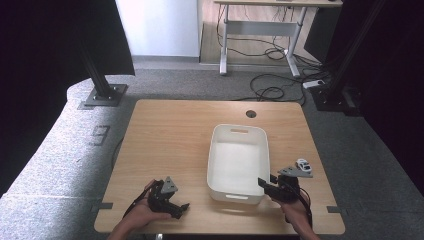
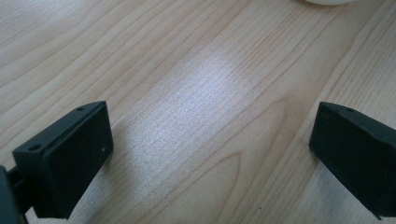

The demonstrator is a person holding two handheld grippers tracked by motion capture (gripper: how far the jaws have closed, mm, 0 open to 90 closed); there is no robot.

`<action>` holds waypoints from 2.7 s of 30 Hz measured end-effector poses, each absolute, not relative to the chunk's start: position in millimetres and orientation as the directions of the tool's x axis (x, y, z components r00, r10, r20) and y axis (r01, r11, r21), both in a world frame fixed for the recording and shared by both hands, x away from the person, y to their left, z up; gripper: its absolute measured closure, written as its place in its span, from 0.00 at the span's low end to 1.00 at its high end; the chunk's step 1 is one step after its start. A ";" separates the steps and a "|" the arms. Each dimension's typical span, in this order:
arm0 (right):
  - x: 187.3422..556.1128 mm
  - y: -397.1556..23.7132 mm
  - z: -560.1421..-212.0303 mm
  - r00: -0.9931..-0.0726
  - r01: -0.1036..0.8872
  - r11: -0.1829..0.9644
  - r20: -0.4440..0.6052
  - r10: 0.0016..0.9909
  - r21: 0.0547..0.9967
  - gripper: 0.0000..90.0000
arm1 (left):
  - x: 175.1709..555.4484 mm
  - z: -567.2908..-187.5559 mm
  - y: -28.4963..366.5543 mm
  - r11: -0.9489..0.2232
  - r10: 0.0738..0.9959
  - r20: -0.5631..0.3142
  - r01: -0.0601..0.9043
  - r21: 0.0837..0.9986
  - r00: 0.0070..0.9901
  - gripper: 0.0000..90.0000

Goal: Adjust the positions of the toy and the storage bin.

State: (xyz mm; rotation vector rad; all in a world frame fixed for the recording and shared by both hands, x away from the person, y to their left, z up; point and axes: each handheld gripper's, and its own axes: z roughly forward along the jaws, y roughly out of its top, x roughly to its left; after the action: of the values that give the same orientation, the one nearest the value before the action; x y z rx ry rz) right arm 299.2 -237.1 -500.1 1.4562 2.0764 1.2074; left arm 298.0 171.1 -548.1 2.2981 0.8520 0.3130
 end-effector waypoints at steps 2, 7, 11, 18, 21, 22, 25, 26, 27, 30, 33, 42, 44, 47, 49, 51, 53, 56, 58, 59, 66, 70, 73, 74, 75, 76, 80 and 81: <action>299.6 -235.7 -500.0 -0.423 0.605 0.120 0.190 0.886 0.787 0.59 | 298.0 -548.1 171.1 -0.572 0.651 -0.004 0.493 0.656 0.759 0.00; 300.2 -231.9 -499.8 -0.420 0.607 0.120 0.189 0.887 0.786 0.58 | 298.0 -548.1 171.1 -0.571 0.651 -0.004 0.493 0.656 0.759 0.00; 300.7 -229.6 -499.6 -0.421 0.607 0.123 0.186 0.888 0.785 0.58 | 298.0 -548.1 171.1 -0.571 0.651 -0.004 0.494 0.656 0.759 0.00; 302.6 -224.6 -499.7 -0.420 0.607 0.125 0.184 0.889 0.785 0.58 | 298.0 -548.0 171.0 -0.571 0.651 -0.004 0.494 0.655 0.759 0.00; 303.6 -221.9 -499.6 -0.422 0.606 0.127 0.182 0.888 0.785 0.58 | 297.9 -548.1 171.0 -0.571 0.652 -0.004 0.494 0.656 0.758 0.00; 304.0 -220.9 -499.5 -0.423 0.606 0.128 0.182 0.888 0.785 0.58 | 297.9 -548.0 171.0 -0.571 0.652 -0.004 0.494 0.655 0.759 0.00; 305.2 -218.6 -499.7 -0.424 0.605 0.128 0.181 0.887 0.786 0.58 | 297.9 -548.0 171.0 -0.571 0.652 -0.004 0.495 0.655 0.758 0.00; 305.5 -217.7 -499.7 -0.424 0.604 0.129 0.180 0.888 0.786 0.58 | 297.9 -548.0 171.0 -0.571 0.652 -0.004 0.494 0.655 0.758 0.00; 305.8 -216.9 -499.7 -0.423 0.605 0.129 0.180 0.888 0.786 0.58 | 297.9 -548.1 171.0 -0.571 0.652 -0.005 0.494 0.656 0.758 0.00; 307.1 -213.9 -499.7 -0.424 0.604 0.129 0.181 0.887 0.786 0.58 | 297.9 -547.9 171.0 -0.571 0.653 -0.004 0.495 0.655 0.758 0.00; 308.0 -212.2 -499.7 -0.427 0.603 0.131 0.179 0.886 0.787 0.58 | 297.9 -548.0 170.9 -0.570 0.653 -0.005 0.496 0.655 0.758 0.00; 311.3 -208.8 -500.6 -0.427 0.603 0.127 0.184 0.885 0.787 0.58 | 297.9 -548.0 171.0 -0.570 0.652 -0.005 0.495 0.655 0.758 0.00; 311.9 -207.8 -500.7 -0.427 0.604 0.125 0.188 0.884 0.787 0.58 | 297.9 -548.0 171.0 -0.570 0.653 -0.005 0.495 0.655 0.758 0.00; 312.8 -206.4 -500.9 -0.427 0.603 0.125 0.187 0.885 0.788 0.58 | 297.9 -548.0 171.0 -0.570 0.653 -0.005 0.495 0.655 0.758 0.00; 313.0 -205.5 -501.0 -0.427 0.603 0.123 0.189 0.884 0.788 0.58 | 297.9 -548.0 171.0 -0.571 0.653 -0.005 0.495 0.655 0.758 0.00; 313.1 -204.4 -501.0 -0.427 0.604 0.122 0.190 0.884 0.788 0.57 | 297.9 -547.9 171.0 -0.571 0.653 -0.004 0.495 0.655 0.758 0.00; 313.3 -203.4 -501.1 -0.426 0.604 0.120 0.192 0.884 0.788 0.57 | 297.9 -548.0 171.0 -0.571 0.652 -0.005 0.495 0.655 0.758 0.00; 313.5 -201.8 -501.3 -0.428 0.604 0.120 0.194 0.882 0.788 0.57 | 297.9 -548.0 171.0 -0.571 0.652 -0.005 0.495 0.655 0.758 0.00; 314.0 -201.0 -501.5 -0.430 0.603 0.119 0.196 0.882 0.789 0.57 | 297.9 -548.0 171.0 -0.570 0.652 -0.004 0.495 0.655 0.758 0.00; 314.2 -200.5 -501.7 -0.428 0.603 0.117 0.197 0.882 0.789 0.57 | 297.9 -548.0 171.0 -0.571 0.652 -0.004 0.495 0.655 0.758 0.00; 316.7 -196.0 -502.8 -0.427 0.599 0.114 0.197 0.883 0.792 0.56 | 297.9 -548.0 171.0 -0.571 0.652 -0.004 0.495 0.655 0.758 0.00; 318.5 -194.4 -503.8 -0.427 0.596 0.115 0.193 0.883 0.795 0.55 | 297.8 -548.0 170.9 -0.571 0.653 -0.004 0.495 0.655 0.758 0.00; 319.8 -193.6 -504.3 -0.428 0.596 0.114 0.194 0.883 0.795 0.55 | 297.8 -548.0 170.9 -0.570 0.653 -0.004 0.495 0.655 0.757 0.00; 320.1 -193.5 -504.5 -0.429 0.596 0.114 0.195 0.882 0.795 0.54 | 297.8 -548.0 170.9 -0.570 0.653 -0.004 0.495 0.655 0.757 0.00; 320.5 -193.5 -504.6 -0.430 0.595 0.115 0.195 0.881 0.795 0.54 | 297.8 -548.0 171.0 -0.571 0.653 -0.004 0.495 0.655 0.757 0.00; 320.6 -193.5 -504.7 -0.430 0.596 0.114 0.196 0.881 0.795 0.54 | 297.8 -548.0 171.0 -0.571 0.653 -0.004 0.495 0.655 0.757 0.00; 320.7 -193.3 -504.8 -0.431 0.595 0.113 0.197 0.881 0.795 0.54 | 297.8 -548.0 170.9 -0.570 0.653 -0.004 0.495 0.655 0.758 0.00; 320.8 -193.3 -504.9 -0.432 0.595 0.112 0.199 0.880 0.796 0.54 | 297.9 -548.1 170.9 -0.570 0.653 -0.005 0.495 0.656 0.758 0.00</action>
State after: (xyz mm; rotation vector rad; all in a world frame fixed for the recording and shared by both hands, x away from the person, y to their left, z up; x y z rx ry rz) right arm 320.8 -193.3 -504.9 1.4451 2.0728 1.2314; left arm 297.9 170.9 -548.1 2.2976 0.8554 0.3135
